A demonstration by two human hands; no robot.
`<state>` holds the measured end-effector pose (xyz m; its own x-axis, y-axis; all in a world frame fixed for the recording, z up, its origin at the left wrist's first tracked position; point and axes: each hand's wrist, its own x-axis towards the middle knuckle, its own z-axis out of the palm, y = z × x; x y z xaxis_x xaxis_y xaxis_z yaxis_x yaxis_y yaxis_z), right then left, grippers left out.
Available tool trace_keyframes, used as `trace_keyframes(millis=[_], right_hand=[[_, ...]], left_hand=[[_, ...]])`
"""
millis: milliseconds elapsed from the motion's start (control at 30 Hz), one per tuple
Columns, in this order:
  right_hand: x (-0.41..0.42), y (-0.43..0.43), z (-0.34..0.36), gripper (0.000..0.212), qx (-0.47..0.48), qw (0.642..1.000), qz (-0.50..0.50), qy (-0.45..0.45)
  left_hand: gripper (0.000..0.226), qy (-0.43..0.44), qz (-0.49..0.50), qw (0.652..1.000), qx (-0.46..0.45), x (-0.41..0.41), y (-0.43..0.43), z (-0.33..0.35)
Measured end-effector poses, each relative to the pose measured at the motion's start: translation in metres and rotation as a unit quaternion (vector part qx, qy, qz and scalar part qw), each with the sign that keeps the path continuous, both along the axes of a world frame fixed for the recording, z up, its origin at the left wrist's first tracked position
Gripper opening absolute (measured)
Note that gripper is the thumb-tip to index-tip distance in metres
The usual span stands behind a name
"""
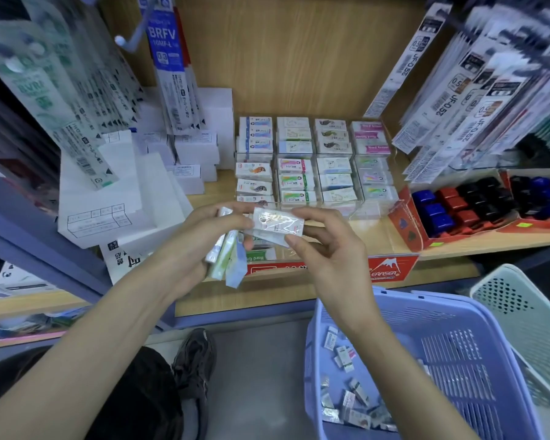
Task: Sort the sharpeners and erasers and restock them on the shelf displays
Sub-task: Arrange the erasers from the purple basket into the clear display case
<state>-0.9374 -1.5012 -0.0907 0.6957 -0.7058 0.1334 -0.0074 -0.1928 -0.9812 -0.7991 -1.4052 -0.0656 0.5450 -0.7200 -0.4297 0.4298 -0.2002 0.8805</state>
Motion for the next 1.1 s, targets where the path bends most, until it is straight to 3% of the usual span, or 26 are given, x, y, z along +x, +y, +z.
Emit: trace_keyframes(millis=[167, 267, 433, 633, 867, 967, 1033, 1100], right_hand=[[-0.001, 0.000, 0.000, 0.026, 0.068, 0.997, -0.030, -0.014], [0.004, -0.010, -0.003, 0.022, 0.096, 0.991, -0.088, -0.024], [0.033, -0.046, -0.017, 0.024, -0.085, 0.987, -0.085, 0.108], [0.082, -0.066, -0.033, 0.032, -0.220, 0.961, -0.017, 0.169], [0.110, -0.072, -0.039, 0.029, -0.340, 0.913, -0.037, 0.221], [0.111, -0.075, -0.042, 0.017, -0.453, 0.862, -0.015, 0.224], [0.114, -0.076, -0.038, 0.018, -0.461, 0.850, 0.000, 0.256], [0.111, -0.073, -0.029, 0.020, -0.395, 0.889, -0.002, 0.233]], left_hand=[[0.021, -0.038, -0.018, 0.999, -0.003, -0.005, -0.003, -0.001], [0.014, -0.049, 0.022, 0.998, 0.035, -0.003, -0.004, -0.008], [0.011, -0.057, 0.109, 0.991, 0.059, 0.012, -0.001, -0.014], [0.016, -0.059, 0.112, 0.991, 0.047, 0.021, 0.003, -0.015], [0.016, -0.067, 0.100, 0.992, 0.049, 0.024, 0.002, -0.018], [0.015, -0.076, 0.100, 0.991, 0.051, 0.023, 0.001, -0.020], [0.015, -0.075, 0.100, 0.991, 0.050, 0.022, 0.000, -0.020], [0.016, -0.076, 0.101, 0.991, 0.049, 0.021, 0.001, -0.019]])
